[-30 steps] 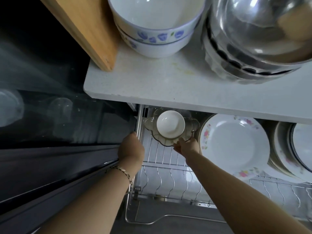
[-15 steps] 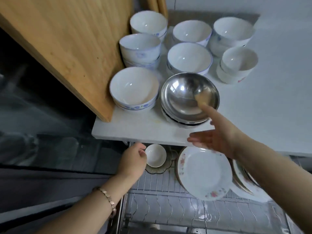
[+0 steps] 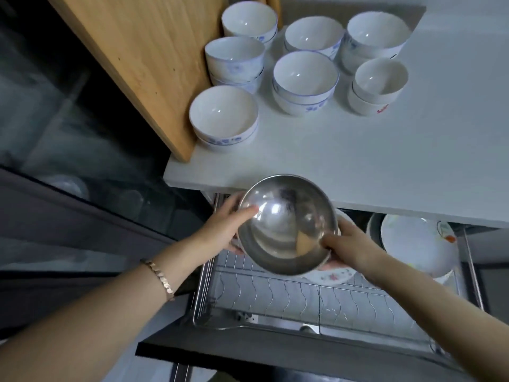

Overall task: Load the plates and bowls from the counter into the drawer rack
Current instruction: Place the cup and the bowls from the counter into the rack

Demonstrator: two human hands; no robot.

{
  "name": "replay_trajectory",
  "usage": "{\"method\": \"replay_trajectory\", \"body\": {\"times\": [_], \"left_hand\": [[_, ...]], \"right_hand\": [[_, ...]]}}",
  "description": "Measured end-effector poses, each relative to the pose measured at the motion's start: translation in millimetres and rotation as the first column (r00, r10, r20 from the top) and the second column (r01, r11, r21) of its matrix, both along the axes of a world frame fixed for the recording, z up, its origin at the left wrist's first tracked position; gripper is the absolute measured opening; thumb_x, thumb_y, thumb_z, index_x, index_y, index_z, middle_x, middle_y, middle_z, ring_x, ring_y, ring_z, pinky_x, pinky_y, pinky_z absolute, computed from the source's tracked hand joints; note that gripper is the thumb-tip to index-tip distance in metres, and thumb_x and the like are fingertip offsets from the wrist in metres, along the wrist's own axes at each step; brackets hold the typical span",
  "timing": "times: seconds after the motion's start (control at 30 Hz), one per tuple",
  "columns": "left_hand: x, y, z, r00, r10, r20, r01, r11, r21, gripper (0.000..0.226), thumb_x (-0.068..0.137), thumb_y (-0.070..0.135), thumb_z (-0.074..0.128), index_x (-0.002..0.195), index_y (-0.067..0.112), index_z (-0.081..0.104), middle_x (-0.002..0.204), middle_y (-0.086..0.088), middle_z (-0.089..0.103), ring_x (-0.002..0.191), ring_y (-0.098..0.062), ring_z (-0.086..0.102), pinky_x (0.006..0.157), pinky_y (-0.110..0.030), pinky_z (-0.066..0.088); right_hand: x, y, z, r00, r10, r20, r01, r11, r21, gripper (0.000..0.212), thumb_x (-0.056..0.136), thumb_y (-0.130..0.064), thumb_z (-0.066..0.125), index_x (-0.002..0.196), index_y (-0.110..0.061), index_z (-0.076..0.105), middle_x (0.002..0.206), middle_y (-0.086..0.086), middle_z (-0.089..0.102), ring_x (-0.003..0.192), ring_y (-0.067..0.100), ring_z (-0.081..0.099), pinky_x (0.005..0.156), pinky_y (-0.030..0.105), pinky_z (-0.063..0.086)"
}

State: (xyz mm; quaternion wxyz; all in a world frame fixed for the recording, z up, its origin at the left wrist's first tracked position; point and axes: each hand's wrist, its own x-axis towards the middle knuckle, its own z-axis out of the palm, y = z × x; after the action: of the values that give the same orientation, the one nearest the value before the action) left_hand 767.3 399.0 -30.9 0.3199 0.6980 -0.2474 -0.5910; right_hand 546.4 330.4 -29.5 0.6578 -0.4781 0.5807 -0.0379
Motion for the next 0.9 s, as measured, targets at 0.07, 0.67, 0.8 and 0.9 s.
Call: {"method": "replay_trajectory", "body": {"times": [0.07,0.67,0.8,0.9], "left_hand": [[-7,26,-17,0.991,-0.100,0.091,0.096,0.994,0.042,0.026,0.087,0.014,0.057,0.100,0.036,0.057,0.079,0.005,0.066,0.052,-0.009,0.067,0.043,-0.023,0.053],[2,92,-229,0.847,-0.360,0.390,0.097,0.828,0.553,0.052,0.096,0.010,0.043,0.145,0.012,0.027,0.142,-0.012,0.045,0.122,-0.027,0.053,0.084,-0.028,0.050],[-5,100,-225,0.826,-0.378,0.419,0.110,0.836,0.537,0.072,0.093,-0.008,0.032,0.151,0.014,-0.004,0.150,-0.013,0.035,0.123,-0.024,0.052,0.075,-0.020,0.048],[-6,99,-212,0.765,-0.474,0.436,0.208,0.822,0.529,0.076,0.090,-0.013,0.032,0.149,0.010,-0.011,0.159,-0.016,0.008,0.145,-0.028,0.021,0.112,-0.030,0.030]], "right_hand": [[-12,24,-13,0.993,0.117,0.005,-0.117,0.991,0.062,0.034,0.087,-0.009,0.048,0.117,-0.025,0.048,0.056,-0.003,0.071,0.050,0.012,0.069,0.048,0.019,0.054],[54,121,-246,0.943,0.103,-0.316,-0.050,0.984,0.172,0.040,0.088,-0.008,0.049,0.127,-0.015,0.050,0.104,0.012,0.066,0.092,0.030,0.063,0.066,0.027,0.048],[58,119,-251,0.908,0.208,-0.364,-0.148,0.972,0.185,0.049,0.089,-0.022,0.053,0.136,-0.024,0.041,0.117,0.009,0.066,0.104,0.029,0.062,0.073,0.023,0.040],[60,116,-244,0.892,0.268,-0.364,-0.181,0.950,0.255,0.063,0.088,-0.027,0.054,0.145,-0.022,0.029,0.123,0.013,0.063,0.110,0.031,0.061,0.088,0.032,0.050]]}}
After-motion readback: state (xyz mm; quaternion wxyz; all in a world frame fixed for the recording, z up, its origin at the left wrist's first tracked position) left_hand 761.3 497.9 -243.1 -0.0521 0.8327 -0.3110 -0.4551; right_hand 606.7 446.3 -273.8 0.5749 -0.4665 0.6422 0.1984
